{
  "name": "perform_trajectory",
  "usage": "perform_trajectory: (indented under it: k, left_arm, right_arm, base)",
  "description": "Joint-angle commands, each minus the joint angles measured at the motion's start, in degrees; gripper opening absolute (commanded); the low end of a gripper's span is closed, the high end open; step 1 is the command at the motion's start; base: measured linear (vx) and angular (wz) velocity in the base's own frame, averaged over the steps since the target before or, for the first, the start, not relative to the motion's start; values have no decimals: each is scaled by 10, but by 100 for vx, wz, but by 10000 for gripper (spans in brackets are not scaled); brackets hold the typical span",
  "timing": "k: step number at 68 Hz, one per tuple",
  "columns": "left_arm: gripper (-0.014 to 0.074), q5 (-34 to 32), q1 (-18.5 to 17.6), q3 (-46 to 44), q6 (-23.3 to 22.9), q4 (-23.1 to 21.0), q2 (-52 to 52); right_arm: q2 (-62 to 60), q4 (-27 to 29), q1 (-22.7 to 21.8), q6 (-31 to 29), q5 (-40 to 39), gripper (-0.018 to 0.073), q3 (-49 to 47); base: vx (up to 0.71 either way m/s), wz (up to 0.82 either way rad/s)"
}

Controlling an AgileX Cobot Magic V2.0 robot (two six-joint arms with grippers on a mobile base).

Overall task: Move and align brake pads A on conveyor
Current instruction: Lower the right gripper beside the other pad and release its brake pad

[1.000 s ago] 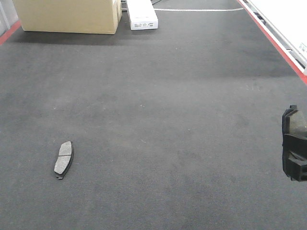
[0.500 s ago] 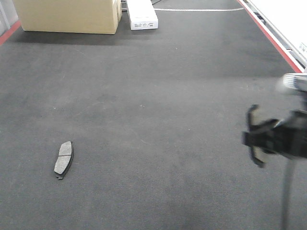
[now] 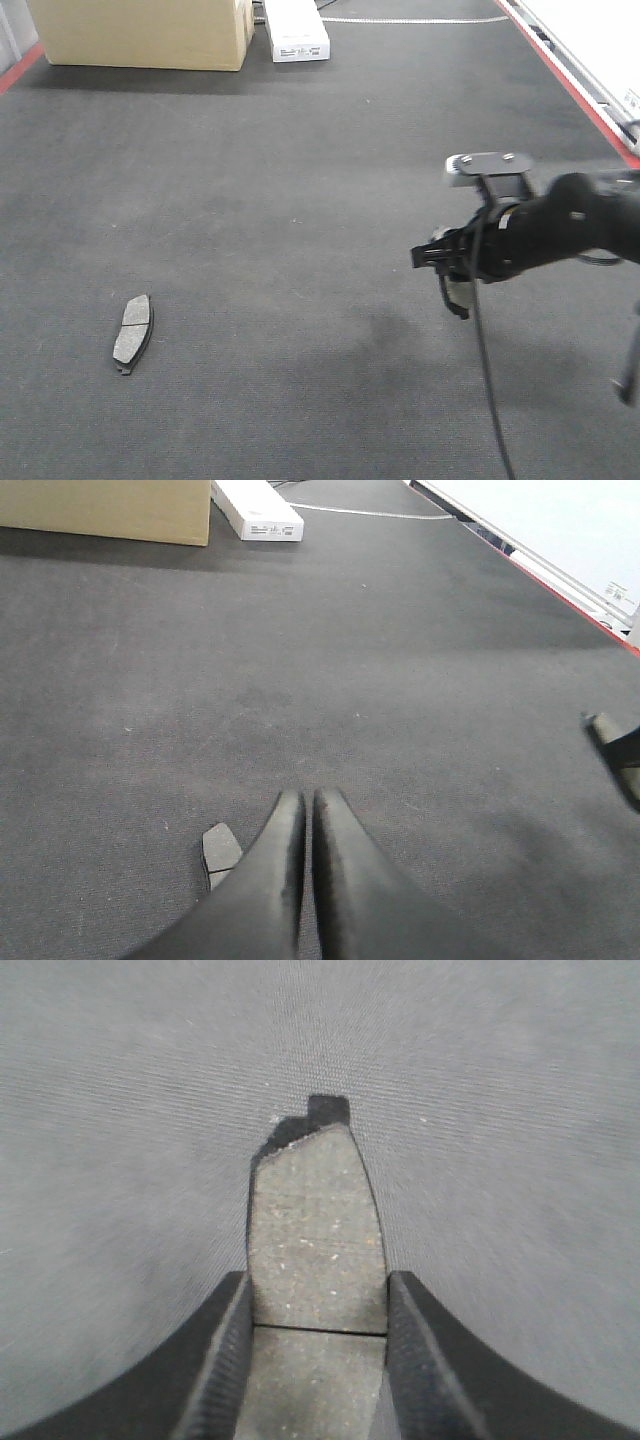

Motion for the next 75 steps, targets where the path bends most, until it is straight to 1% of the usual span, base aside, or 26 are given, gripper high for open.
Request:
perform_trajectory:
  k: [1, 21, 26, 31, 46, 52, 58, 65, 75]
  left_arm:
    - [-6, -37, -2, -14, 0, -6, 1]
    - [-6, -37, -2, -14, 0, -6, 1]
    - [-6, -37, -2, -14, 0, -6, 1]
    - [-6, -37, -2, -14, 0, -6, 1]
    - [-6, -37, -2, -14, 0, -6, 1]
    - [-6, -37, -2, -14, 0, -6, 1]
    - [-6, -37, -2, -14, 0, -6, 1]
    - [-6, -37, -2, -14, 0, -6, 1]
    - [-6, -37, -2, -14, 0, -6, 1]
  right_arm:
    - [14, 1, -2, -17, -30, 99, -40]
    - [86, 16, -2, -16, -27, 109, -61]
    - [90, 20, -2, -16, -27, 134, -61]
    - [90, 20, -2, -16, -28, 182, -61]
    - [85, 21, -2, -16, -7, 435, -61]
    - [72, 22, -2, -14, 8, 483, -61]
    - [46, 29, -2, -1, 16, 483, -61]
    - [1, 28, -3, 11, 20, 461, -61]
    - [-79, 8, -3, 5, 7, 410, -48]
  base:
    - [0, 0]
    - [0, 0]
    - [0, 0]
    - [0, 0]
    - [0, 0]
    - [0, 0]
    - [0, 0]
    - [0, 0]
    - [0, 0]
